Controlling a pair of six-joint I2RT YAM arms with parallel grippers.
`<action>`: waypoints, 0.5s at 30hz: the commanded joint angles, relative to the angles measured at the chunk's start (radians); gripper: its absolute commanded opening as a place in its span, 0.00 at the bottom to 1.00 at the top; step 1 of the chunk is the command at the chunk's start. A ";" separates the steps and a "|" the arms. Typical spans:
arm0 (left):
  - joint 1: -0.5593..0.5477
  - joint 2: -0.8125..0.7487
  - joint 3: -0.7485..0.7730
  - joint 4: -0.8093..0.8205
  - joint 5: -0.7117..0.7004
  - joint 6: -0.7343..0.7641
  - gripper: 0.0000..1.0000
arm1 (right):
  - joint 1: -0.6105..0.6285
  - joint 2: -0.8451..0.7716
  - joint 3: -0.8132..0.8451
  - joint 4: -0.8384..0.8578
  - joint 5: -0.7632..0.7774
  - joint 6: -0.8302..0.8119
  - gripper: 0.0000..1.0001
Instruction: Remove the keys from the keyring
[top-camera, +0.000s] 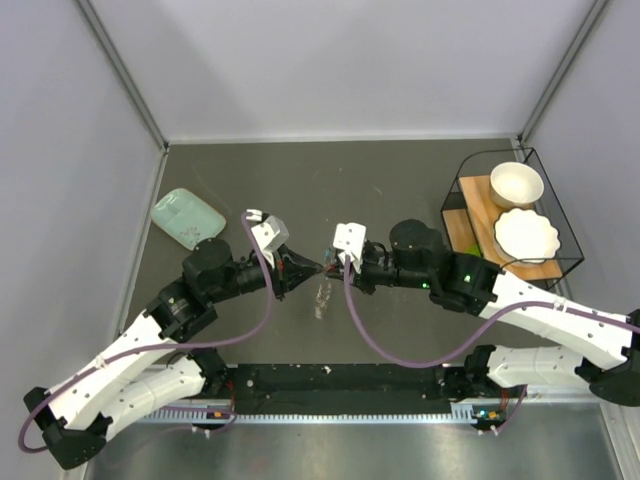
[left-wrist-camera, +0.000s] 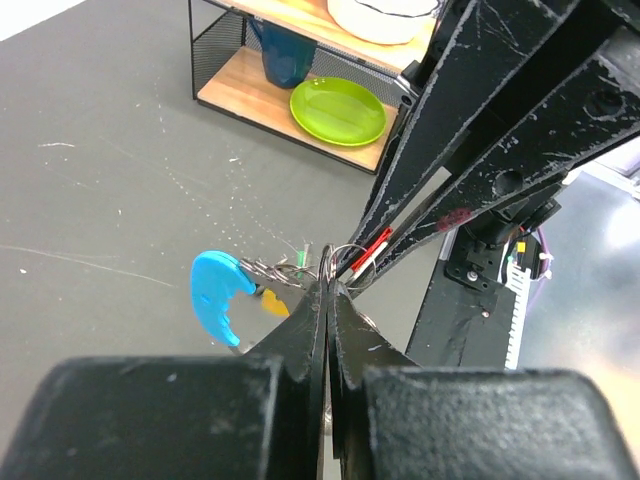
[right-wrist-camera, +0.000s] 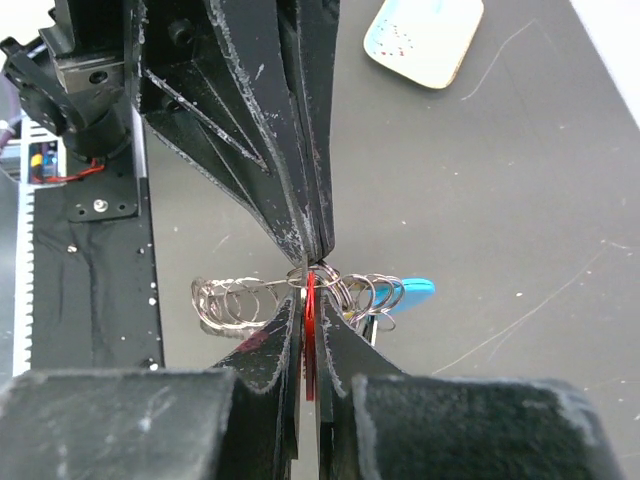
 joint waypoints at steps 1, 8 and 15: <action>0.004 0.011 0.050 0.071 -0.045 -0.028 0.00 | 0.035 -0.010 0.004 0.060 0.004 -0.082 0.00; 0.004 0.018 0.042 0.098 0.012 -0.057 0.00 | 0.039 0.020 0.012 0.060 0.033 -0.099 0.00; 0.004 0.012 0.041 0.123 0.047 -0.085 0.00 | 0.041 0.027 0.010 0.060 0.057 -0.119 0.00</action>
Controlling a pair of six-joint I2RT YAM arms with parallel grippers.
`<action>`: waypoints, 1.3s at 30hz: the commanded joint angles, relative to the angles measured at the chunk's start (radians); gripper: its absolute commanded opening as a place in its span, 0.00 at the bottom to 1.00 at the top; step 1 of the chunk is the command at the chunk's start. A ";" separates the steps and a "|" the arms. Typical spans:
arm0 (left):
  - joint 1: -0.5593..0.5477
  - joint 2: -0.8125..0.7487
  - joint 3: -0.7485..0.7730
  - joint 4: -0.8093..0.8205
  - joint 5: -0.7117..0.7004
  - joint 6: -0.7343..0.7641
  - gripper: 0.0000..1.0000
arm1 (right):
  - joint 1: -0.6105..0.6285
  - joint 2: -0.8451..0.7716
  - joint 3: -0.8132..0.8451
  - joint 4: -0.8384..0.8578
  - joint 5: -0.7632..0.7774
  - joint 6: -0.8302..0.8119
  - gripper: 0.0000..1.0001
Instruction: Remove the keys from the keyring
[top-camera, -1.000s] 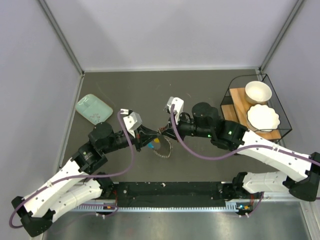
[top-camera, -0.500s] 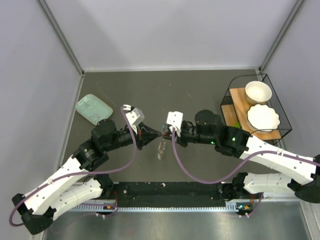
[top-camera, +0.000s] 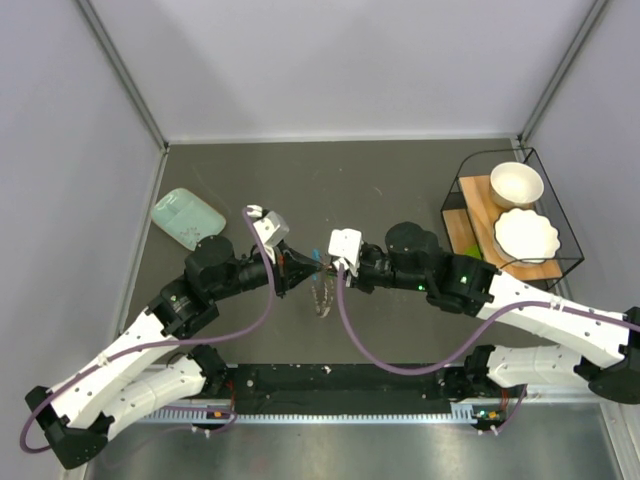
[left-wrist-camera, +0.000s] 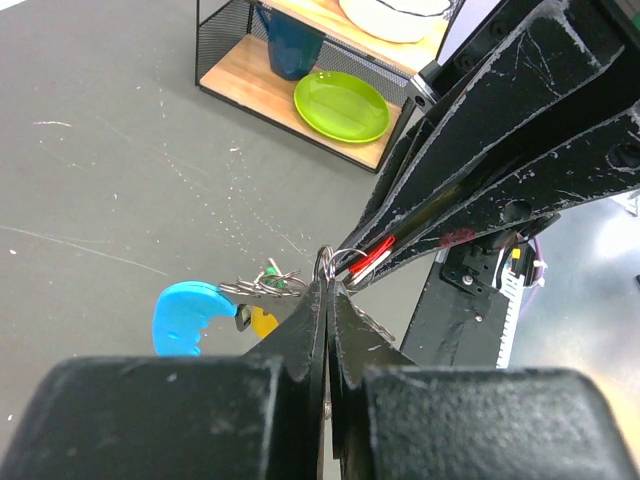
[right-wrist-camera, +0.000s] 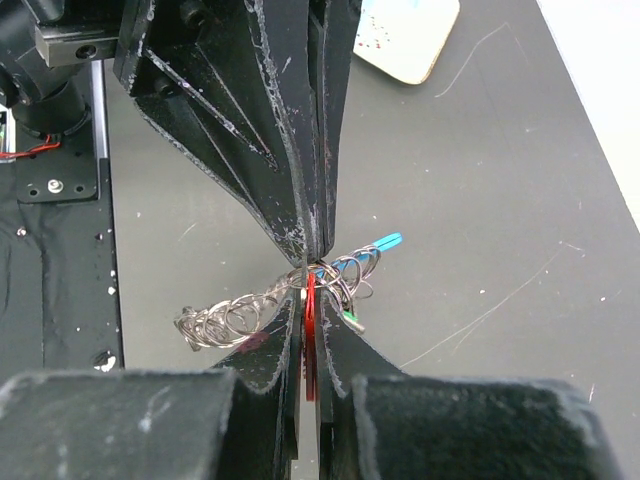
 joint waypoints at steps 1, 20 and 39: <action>-0.003 -0.002 0.039 0.118 0.053 -0.039 0.00 | 0.020 0.012 0.017 0.061 0.000 -0.019 0.00; -0.004 -0.040 0.148 -0.152 0.177 0.317 0.47 | -0.038 -0.146 -0.011 -0.054 -0.365 -0.284 0.00; -0.006 0.124 0.108 0.042 0.797 0.275 0.48 | -0.069 -0.161 0.020 -0.209 -0.801 -0.617 0.00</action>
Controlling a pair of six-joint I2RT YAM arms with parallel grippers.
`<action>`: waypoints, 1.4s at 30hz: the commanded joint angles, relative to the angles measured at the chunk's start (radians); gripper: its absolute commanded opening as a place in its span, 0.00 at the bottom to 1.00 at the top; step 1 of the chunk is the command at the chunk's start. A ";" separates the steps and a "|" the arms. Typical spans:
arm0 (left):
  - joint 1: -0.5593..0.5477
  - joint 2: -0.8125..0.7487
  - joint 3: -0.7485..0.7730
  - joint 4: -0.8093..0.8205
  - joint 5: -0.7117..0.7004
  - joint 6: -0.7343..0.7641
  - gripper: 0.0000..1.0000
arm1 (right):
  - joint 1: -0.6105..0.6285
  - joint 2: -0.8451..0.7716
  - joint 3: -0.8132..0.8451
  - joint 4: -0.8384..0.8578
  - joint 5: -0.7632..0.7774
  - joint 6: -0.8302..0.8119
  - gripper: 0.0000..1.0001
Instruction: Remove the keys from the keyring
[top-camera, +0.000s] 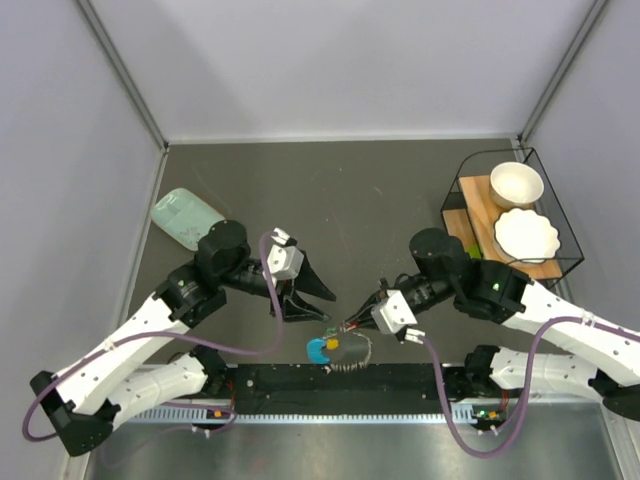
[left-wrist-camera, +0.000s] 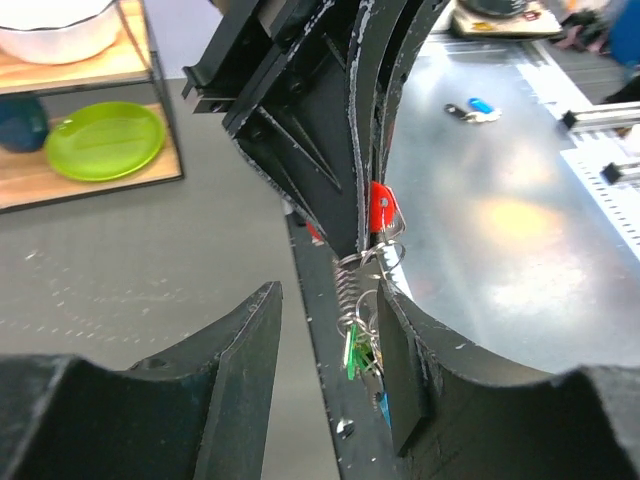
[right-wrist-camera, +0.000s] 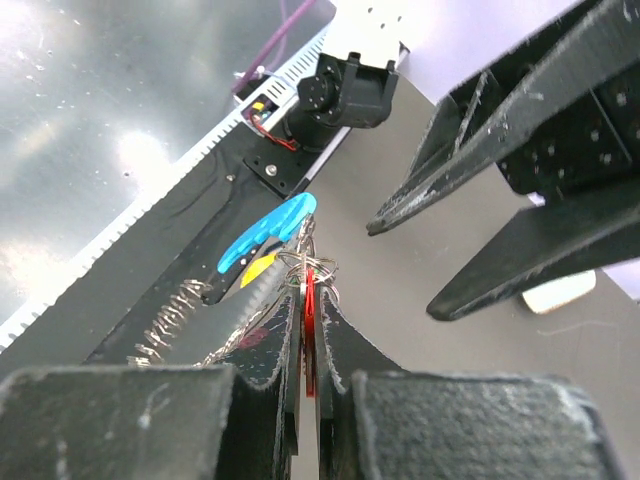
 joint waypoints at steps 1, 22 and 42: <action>-0.006 0.042 -0.012 0.168 0.206 -0.109 0.48 | -0.009 -0.018 0.059 0.029 -0.107 -0.078 0.00; -0.053 0.101 -0.063 0.236 0.191 -0.243 0.41 | -0.008 -0.006 0.066 0.029 -0.087 -0.116 0.00; -0.110 0.107 -0.081 0.332 0.191 -0.292 0.36 | -0.009 -0.011 0.059 0.030 -0.082 -0.118 0.00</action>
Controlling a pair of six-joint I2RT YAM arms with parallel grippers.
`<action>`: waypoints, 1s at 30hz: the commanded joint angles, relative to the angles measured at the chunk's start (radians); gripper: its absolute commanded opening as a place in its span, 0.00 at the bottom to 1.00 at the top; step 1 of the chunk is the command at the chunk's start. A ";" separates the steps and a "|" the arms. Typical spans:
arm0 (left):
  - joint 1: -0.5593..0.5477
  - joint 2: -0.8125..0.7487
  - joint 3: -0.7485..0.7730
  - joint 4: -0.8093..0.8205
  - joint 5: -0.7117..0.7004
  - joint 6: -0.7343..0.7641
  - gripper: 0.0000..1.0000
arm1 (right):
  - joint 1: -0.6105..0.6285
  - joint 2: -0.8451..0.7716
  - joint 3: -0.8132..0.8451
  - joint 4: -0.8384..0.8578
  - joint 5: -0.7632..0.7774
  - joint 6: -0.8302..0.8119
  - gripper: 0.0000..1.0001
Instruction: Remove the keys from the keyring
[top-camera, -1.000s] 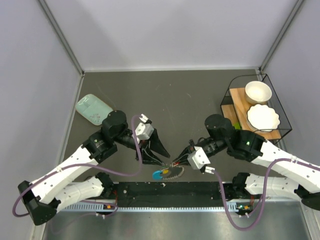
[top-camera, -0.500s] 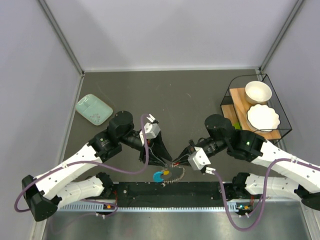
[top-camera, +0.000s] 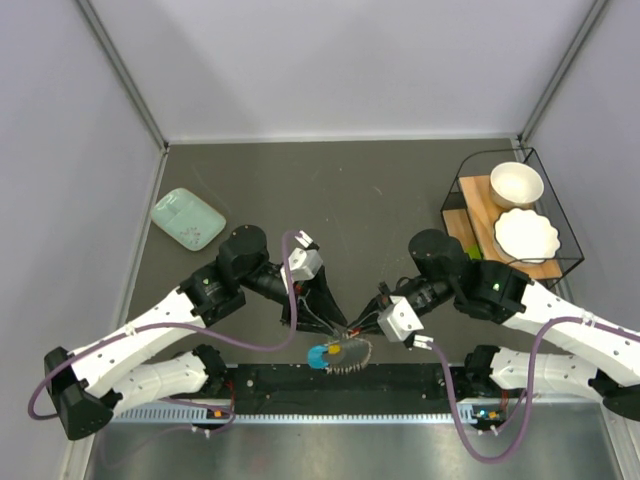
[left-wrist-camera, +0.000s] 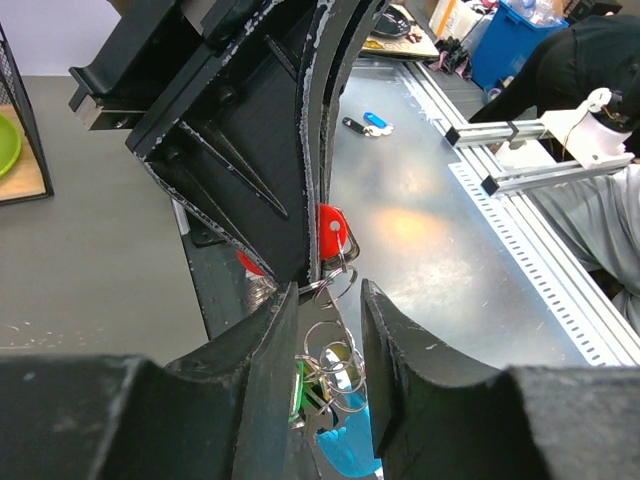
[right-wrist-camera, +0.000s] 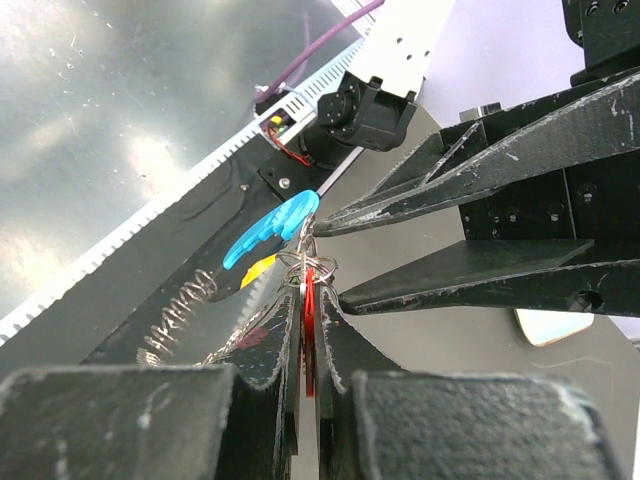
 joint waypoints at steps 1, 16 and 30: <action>-0.020 -0.004 -0.008 0.084 0.036 -0.027 0.35 | -0.010 -0.011 0.057 0.068 0.001 -0.025 0.00; -0.021 0.008 -0.013 0.000 -0.007 -0.004 0.40 | -0.010 -0.024 0.056 0.068 0.014 -0.035 0.00; -0.023 -0.044 0.044 -0.128 -0.139 0.078 0.36 | -0.010 -0.029 0.051 0.068 0.011 -0.031 0.00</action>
